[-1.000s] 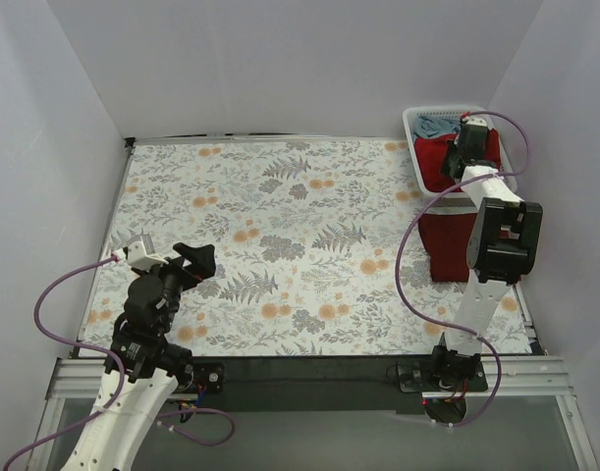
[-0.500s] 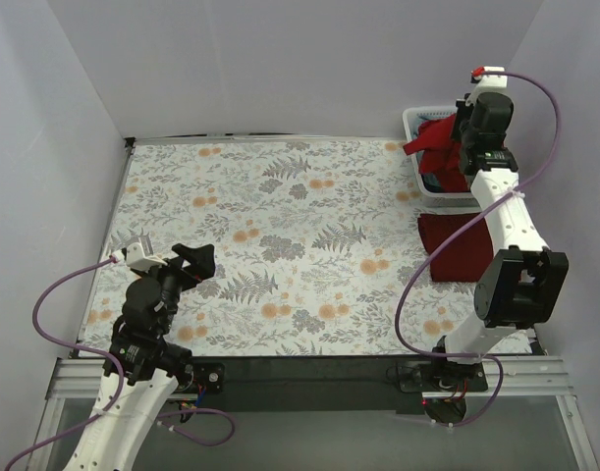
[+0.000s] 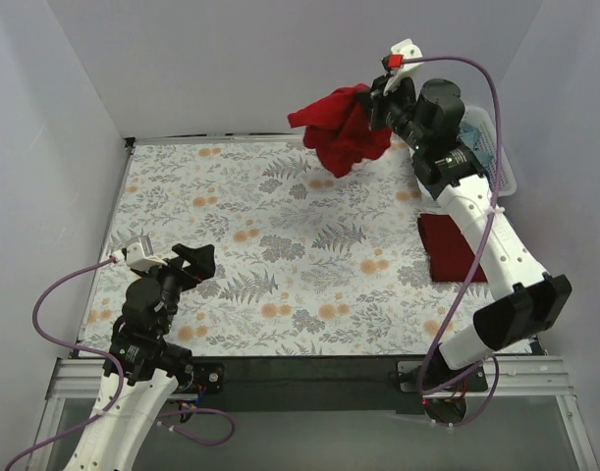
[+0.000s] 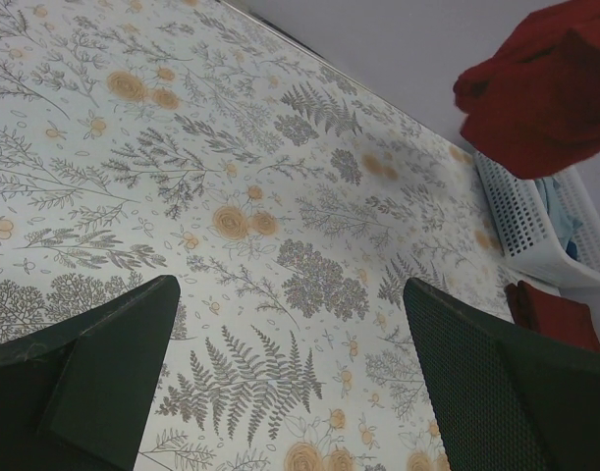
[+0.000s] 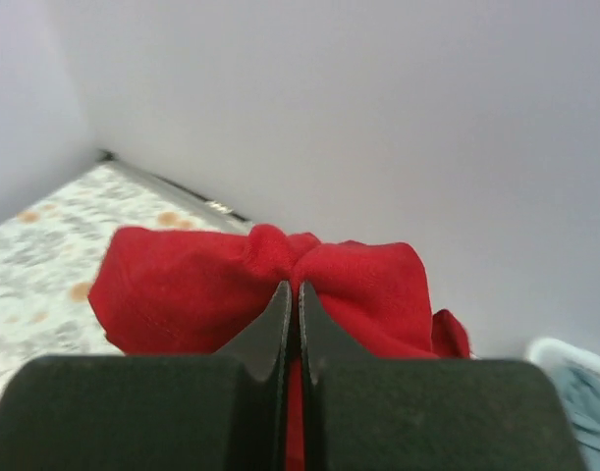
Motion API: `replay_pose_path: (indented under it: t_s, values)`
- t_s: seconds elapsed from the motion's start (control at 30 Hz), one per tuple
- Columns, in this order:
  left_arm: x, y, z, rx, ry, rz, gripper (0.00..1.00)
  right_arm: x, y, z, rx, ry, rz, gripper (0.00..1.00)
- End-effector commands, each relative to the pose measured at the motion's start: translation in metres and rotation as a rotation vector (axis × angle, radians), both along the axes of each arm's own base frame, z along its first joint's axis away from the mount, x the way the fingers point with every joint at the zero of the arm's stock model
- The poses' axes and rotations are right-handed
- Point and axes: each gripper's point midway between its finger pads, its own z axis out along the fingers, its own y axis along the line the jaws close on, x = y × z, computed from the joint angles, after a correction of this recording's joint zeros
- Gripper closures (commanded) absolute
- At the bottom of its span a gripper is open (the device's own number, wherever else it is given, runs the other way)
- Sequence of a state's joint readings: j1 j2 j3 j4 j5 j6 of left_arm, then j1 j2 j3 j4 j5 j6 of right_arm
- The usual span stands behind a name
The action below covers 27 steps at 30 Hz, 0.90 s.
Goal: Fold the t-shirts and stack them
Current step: Move the tshirt to the center of the board, then flatten the tshirt out
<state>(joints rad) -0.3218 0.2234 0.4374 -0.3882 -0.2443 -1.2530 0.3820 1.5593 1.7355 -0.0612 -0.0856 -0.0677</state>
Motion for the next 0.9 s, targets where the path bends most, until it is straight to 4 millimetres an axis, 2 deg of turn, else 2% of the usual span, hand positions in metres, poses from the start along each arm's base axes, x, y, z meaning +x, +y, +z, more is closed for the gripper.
replay_pose_path:
  t_s: [0.0, 0.03, 0.1, 0.13, 0.17, 0.23, 0.27, 0.3, 0.33, 0.37, 0.4, 0.43, 0.53, 0.63, 0.73, 0.77, 0.8, 0.83, 0.87]
  values:
    - [-0.001, 0.0, -0.002, 0.013, 0.007, -0.007, 0.02, -0.049, 0.028, -0.009, 0.036, 0.008, 0.2, 0.99]
    - [-0.001, -0.001, -0.003, 0.014, 0.009, -0.01, 0.02, -0.069, 0.03, -0.023, 0.032, 0.053, 0.238, 0.99]
    - [-0.001, 0.0, -0.002, 0.012, 0.009, -0.007, 0.02, -0.104, 0.045, -0.061, 0.024, 0.159, 0.378, 0.99]
    - [-0.001, 0.0, -0.002, 0.012, 0.009, -0.007, 0.02, -0.126, 0.046, -0.103, 0.005, 0.262, 0.429, 0.99]
    - [-0.001, -0.001, -0.004, 0.012, 0.013, -0.008, 0.02, -0.148, 0.052, -0.123, -0.004, 0.327, 0.505, 0.99]
    - [0.0, -0.001, -0.004, 0.011, 0.017, -0.011, 0.02, -0.185, 0.04, -0.189, -0.047, 0.511, 0.515, 0.88]
    - [0.0, -0.001, -0.004, 0.011, 0.017, -0.011, 0.02, -0.191, 0.03, -0.211, -0.069, 0.555, 0.47, 0.83]
    - [0.001, -0.002, -0.005, 0.013, 0.02, -0.013, 0.02, -0.202, 0.016, -0.222, -0.083, 0.582, 0.418, 0.75]
    - [0.001, -0.003, -0.005, 0.012, 0.02, -0.017, 0.02, -0.204, 0.005, -0.237, -0.098, 0.612, 0.355, 0.71]
    - [0.002, -0.003, -0.006, 0.013, 0.024, -0.015, 0.02, -0.205, -0.013, -0.263, -0.139, 0.654, 0.255, 0.63]
    - [0.002, -0.003, -0.007, 0.016, 0.027, -0.019, 0.02, -0.209, -0.021, -0.265, -0.154, 0.649, 0.228, 0.6]
    - [0.003, -0.003, -0.008, 0.018, 0.031, -0.017, 0.02, -0.213, -0.029, -0.275, -0.178, 0.675, 0.198, 0.58]
    - [0.005, -0.005, -0.013, 0.022, 0.049, -0.02, 0.02, -0.218, -0.031, -0.291, -0.187, 0.72, 0.19, 0.55]
    - [0.009, -0.007, -0.023, 0.032, 0.093, -0.023, 0.03, -0.221, -0.019, -0.303, -0.154, 0.796, 0.236, 0.55]
    - [0.012, -0.017, -0.031, 0.016, 0.159, -0.064, 0.05, -0.218, -0.006, -0.313, -0.119, 0.847, 0.269, 0.55]
    - [0.014, -0.027, -0.042, -0.002, 0.224, -0.098, 0.05, -0.217, 0.0, -0.314, -0.112, 0.847, 0.288, 0.55]
    - [0.016, -0.032, -0.042, -0.016, 0.246, -0.115, 0.06, -0.218, 0.002, -0.32, -0.116, 0.87, 0.291, 0.55]
    - [0.018, -0.041, -0.056, -0.029, 0.324, -0.144, 0.06, -0.218, 0.006, -0.322, -0.117, 0.876, 0.299, 0.55]
    - [0.021, -0.043, -0.062, -0.028, 0.359, -0.139, 0.07, -0.219, 0.008, -0.325, -0.123, 0.886, 0.303, 0.55]
